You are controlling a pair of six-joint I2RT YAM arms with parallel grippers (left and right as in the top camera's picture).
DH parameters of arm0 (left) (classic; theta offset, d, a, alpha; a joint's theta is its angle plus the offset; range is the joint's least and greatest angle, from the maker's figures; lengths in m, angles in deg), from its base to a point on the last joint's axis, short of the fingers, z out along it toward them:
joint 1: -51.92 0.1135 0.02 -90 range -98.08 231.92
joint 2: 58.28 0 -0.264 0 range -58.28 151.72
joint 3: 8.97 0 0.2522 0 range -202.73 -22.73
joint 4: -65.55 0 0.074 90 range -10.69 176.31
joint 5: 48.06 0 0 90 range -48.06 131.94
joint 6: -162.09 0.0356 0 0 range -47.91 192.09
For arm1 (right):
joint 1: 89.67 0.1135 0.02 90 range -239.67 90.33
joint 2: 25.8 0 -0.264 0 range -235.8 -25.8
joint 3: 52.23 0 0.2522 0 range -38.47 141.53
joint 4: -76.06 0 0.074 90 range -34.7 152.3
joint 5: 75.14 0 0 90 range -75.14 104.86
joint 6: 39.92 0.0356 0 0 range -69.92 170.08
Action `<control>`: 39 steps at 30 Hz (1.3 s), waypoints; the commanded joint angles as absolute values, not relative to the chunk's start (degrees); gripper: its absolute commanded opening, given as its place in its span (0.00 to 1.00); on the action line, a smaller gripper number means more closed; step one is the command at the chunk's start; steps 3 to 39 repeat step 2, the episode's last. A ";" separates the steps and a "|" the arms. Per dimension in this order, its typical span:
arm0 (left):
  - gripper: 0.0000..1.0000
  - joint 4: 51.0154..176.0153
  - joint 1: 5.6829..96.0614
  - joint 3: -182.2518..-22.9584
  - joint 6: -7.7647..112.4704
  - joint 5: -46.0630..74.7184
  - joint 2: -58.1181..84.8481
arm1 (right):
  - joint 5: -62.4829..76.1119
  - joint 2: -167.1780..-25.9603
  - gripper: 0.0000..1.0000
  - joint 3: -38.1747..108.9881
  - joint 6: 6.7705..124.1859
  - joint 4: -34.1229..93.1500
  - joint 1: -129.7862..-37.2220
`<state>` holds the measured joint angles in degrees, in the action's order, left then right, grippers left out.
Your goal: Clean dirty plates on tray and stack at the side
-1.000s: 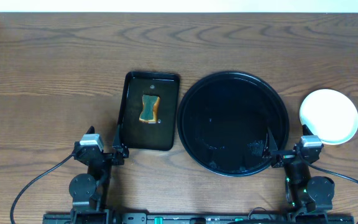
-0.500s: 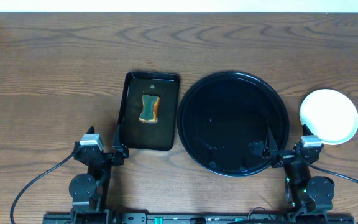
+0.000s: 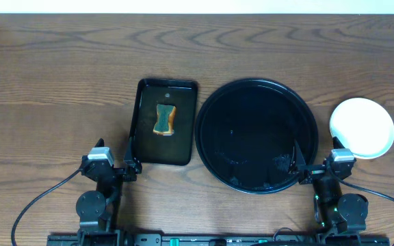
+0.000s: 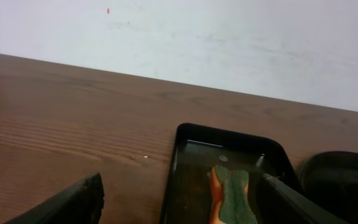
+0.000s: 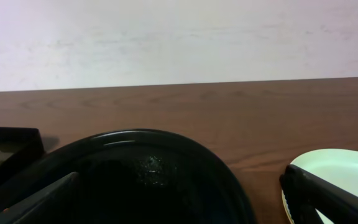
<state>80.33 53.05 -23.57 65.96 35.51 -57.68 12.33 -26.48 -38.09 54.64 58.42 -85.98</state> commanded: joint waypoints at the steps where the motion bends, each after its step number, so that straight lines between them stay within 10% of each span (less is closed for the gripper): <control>1: 0.79 82.73 53.35 -22.96 66.48 34.68 -58.05 | 12.92 -26.18 0.99 -38.15 55.36 58.16 -85.46; 39: 0.79 82.73 53.35 -22.96 66.48 34.68 -58.05 | 12.92 -26.18 0.99 -38.15 55.36 58.16 -85.46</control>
